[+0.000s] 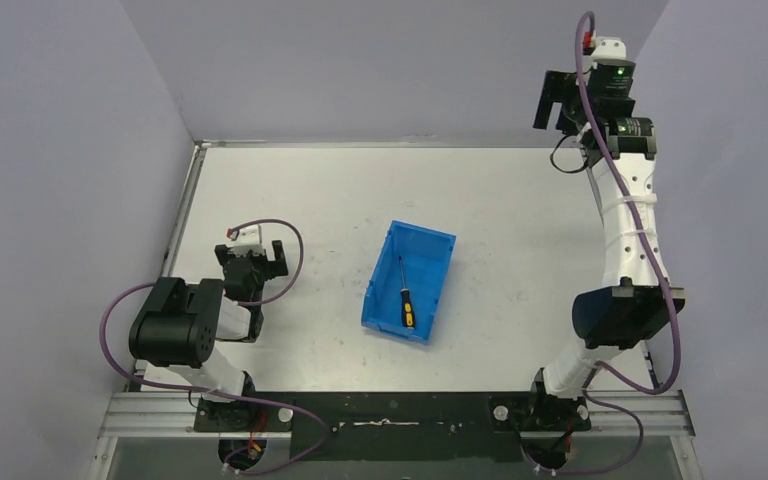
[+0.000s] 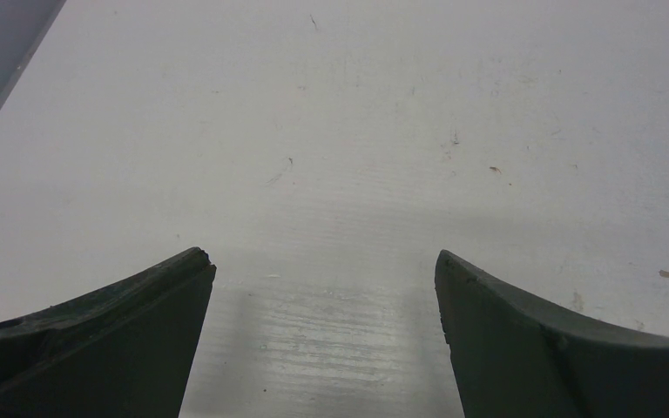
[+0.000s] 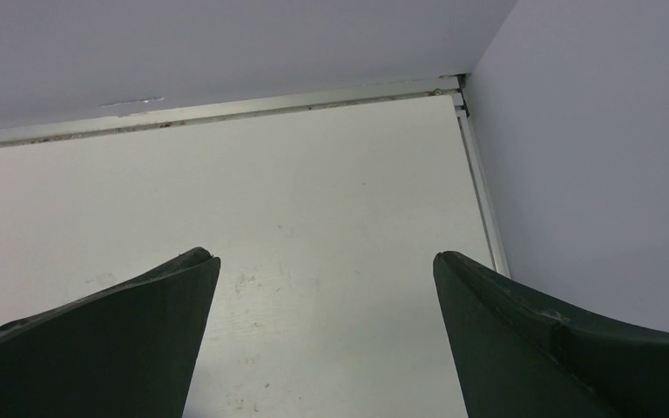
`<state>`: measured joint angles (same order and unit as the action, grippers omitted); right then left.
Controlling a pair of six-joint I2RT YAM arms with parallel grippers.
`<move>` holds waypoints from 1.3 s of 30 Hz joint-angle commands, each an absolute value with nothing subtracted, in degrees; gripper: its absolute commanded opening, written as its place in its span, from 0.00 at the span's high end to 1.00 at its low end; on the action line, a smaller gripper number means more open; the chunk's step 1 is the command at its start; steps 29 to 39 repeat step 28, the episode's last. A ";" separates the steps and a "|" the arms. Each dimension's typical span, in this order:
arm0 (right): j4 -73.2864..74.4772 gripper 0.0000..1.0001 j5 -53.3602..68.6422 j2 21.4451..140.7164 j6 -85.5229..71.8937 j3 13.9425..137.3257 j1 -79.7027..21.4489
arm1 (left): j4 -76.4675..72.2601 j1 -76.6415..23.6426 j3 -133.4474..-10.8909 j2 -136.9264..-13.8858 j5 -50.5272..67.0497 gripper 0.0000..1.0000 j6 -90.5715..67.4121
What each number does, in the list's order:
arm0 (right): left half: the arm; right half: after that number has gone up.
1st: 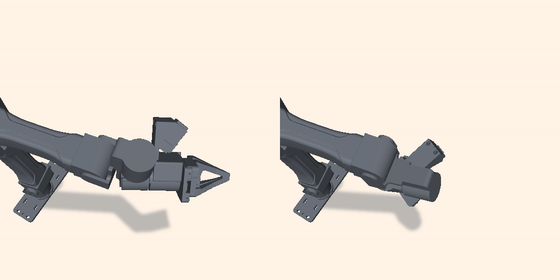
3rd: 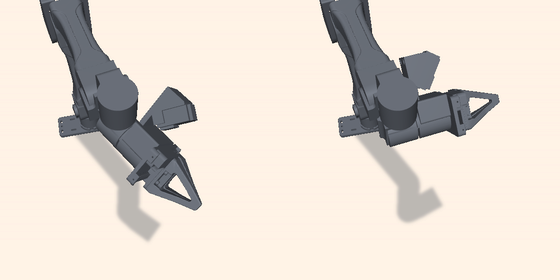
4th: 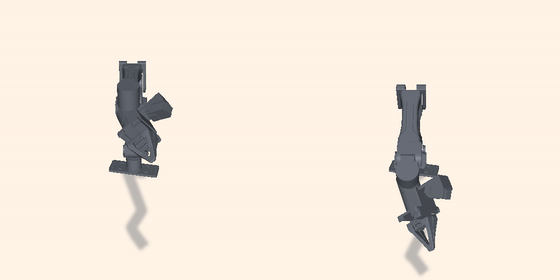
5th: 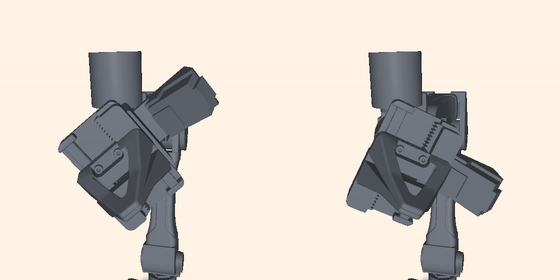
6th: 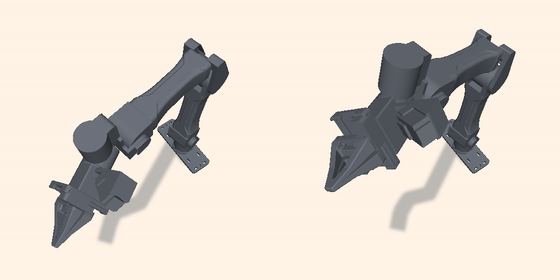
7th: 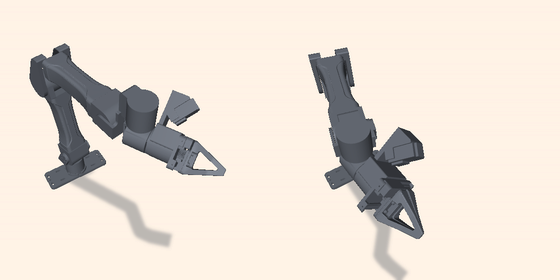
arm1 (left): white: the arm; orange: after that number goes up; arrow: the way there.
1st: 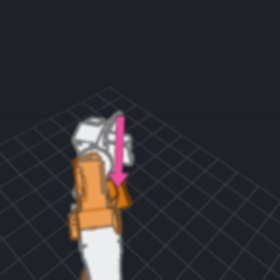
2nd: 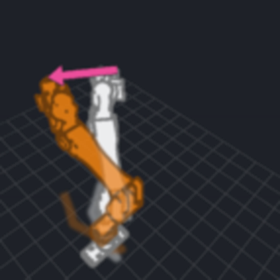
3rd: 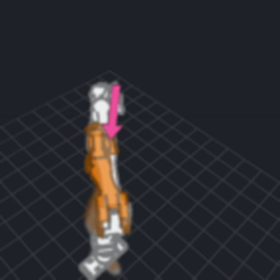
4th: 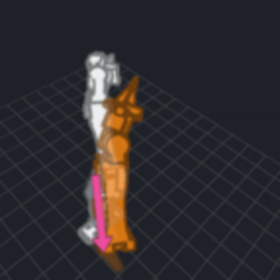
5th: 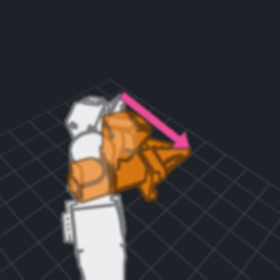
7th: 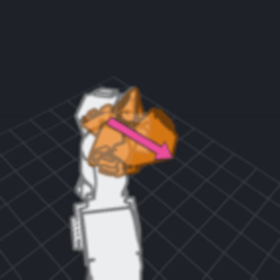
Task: Put the screwdriver in the bin
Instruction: Reset both arms
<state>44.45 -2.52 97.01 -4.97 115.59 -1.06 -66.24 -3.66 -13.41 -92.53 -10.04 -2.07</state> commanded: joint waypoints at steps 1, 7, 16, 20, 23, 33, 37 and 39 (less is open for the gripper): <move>44.92 0.00 6.21 100.26 -3.63 122.19 4.25 | -69.31 -3.78 -14.59 -92.29 -10.02 0.03 -1.75; 47.39 0.00 5.14 102.22 -2.85 124.22 5.71 | -69.29 -3.78 -14.59 -92.31 -10.00 0.03 -1.68; 45.90 0.00 3.67 101.42 -3.86 121.68 5.54 | -69.29 -3.78 -14.59 -92.30 -10.02 0.03 -1.72; 45.53 0.00 2.62 101.34 -4.68 121.41 5.22 | -69.26 -3.78 -14.59 -92.34 -10.02 0.03 -1.72; 45.49 0.00 2.29 101.54 -4.95 121.67 4.75 | -69.26 -3.78 -14.59 -92.31 -10.02 0.03 -1.69; 45.96 0.00 2.57 101.85 -4.26 122.00 4.53 | -69.31 -3.78 -14.59 -92.33 -10.02 0.03 -1.71; 45.96 0.00 2.57 101.85 -4.26 122.00 4.53 | -69.31 -3.78 -14.59 -92.33 -10.02 0.03 -1.71; 45.96 0.00 2.57 101.85 -4.26 122.00 4.53 | -69.31 -3.78 -14.59 -92.33 -10.02 0.03 -1.71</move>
